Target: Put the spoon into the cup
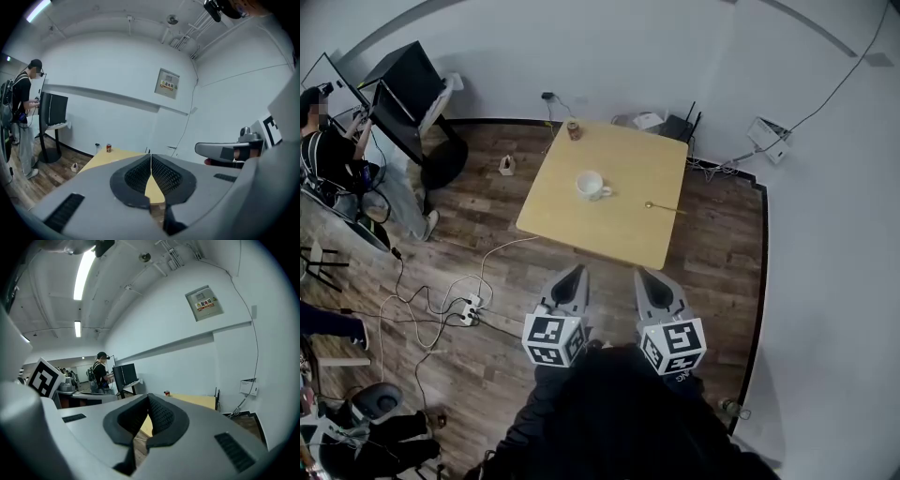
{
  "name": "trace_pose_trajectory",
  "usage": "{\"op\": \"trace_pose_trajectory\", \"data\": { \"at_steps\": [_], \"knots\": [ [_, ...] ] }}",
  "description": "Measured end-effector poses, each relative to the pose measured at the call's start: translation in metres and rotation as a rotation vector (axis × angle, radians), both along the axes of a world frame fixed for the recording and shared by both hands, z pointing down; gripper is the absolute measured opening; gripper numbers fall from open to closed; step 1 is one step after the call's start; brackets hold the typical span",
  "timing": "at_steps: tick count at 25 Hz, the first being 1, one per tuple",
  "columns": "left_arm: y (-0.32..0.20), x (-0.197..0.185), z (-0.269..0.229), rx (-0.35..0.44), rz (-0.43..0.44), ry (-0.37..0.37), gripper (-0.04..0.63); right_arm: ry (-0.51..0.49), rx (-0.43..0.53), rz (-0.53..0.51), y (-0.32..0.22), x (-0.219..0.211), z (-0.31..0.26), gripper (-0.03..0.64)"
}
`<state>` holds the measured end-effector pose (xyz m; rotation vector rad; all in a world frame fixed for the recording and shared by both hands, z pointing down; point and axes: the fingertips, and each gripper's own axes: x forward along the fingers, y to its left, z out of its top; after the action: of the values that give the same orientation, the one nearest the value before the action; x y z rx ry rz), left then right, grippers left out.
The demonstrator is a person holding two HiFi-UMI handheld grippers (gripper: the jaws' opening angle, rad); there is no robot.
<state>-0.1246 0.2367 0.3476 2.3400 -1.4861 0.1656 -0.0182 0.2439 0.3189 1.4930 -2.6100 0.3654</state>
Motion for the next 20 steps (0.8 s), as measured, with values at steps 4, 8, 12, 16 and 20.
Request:
{"op": "trace_pose_trajectory", "data": {
  "at_steps": [4, 8, 12, 16, 20],
  "knots": [
    [0.001, -0.002, 0.002, -0.01, 0.004, 0.003, 0.034, 0.008, -0.008, -0.009, 0.002, -0.005, 0.002, 0.021],
    [0.002, -0.007, 0.004, -0.018, 0.004, 0.006, 0.035, 0.018, -0.018, -0.013, 0.003, -0.01, 0.004, 0.021],
    [0.006, -0.011, 0.01, -0.026, 0.003, 0.007, 0.035, 0.026, -0.031, -0.019, 0.006, -0.015, 0.012, 0.021],
    [0.014, -0.017, 0.02, -0.037, 0.003, 0.007, 0.034, 0.032, -0.047, -0.025, 0.014, -0.021, 0.022, 0.021],
    [0.019, -0.023, 0.028, -0.05, 0.003, 0.003, 0.035, 0.038, -0.062, -0.025, 0.018, -0.027, 0.031, 0.021]
  ]
}}
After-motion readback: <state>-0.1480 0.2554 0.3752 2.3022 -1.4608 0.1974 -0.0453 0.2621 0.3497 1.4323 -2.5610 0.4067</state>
